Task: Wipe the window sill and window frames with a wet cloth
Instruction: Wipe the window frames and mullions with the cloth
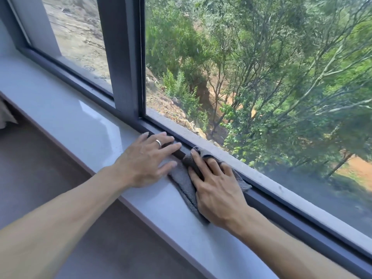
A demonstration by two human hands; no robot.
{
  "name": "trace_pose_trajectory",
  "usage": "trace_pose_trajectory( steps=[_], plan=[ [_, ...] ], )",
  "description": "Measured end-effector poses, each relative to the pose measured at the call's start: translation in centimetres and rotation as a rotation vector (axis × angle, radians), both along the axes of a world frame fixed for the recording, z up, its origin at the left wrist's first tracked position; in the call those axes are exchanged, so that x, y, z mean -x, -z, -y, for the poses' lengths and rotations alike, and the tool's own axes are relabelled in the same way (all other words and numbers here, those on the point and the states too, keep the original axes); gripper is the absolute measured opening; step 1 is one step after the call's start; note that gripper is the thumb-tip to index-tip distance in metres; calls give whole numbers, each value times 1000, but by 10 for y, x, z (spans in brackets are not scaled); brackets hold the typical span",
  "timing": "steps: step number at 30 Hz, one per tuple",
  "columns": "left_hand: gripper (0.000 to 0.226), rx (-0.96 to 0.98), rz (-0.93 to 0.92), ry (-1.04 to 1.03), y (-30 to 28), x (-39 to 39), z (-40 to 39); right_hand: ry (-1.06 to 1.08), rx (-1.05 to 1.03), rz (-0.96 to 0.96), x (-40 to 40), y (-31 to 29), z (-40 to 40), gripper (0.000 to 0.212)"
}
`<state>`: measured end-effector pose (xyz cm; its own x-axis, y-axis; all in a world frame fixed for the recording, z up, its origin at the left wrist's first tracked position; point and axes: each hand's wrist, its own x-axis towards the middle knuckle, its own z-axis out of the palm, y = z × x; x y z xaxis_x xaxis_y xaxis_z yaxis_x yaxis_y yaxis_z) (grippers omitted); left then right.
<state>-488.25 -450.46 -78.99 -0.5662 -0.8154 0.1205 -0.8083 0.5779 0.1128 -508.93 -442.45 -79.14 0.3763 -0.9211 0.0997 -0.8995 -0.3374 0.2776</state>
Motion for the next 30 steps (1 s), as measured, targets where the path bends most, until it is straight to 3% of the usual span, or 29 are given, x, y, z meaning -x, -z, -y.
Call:
trace_pose_trajectory(
  steps=[4,14,18,23,30],
  plan=[
    [83,11,72,-136,-4,-13,16,-31,40,15,-36,3,41,56],
    [75,-71,231,-26,-4,-27,30,-110,65,45,-14,0,34,54],
    [107,-67,196,14,-11,-32,38,-84,75,31,-45,-5,61,56],
    [85,53,157,104,-14,-57,35,-70,50,9,-22,-4,25,51],
    [99,120,155,99,-8,-103,54,-95,54,-82,-101,-12,98,56]
  ],
)
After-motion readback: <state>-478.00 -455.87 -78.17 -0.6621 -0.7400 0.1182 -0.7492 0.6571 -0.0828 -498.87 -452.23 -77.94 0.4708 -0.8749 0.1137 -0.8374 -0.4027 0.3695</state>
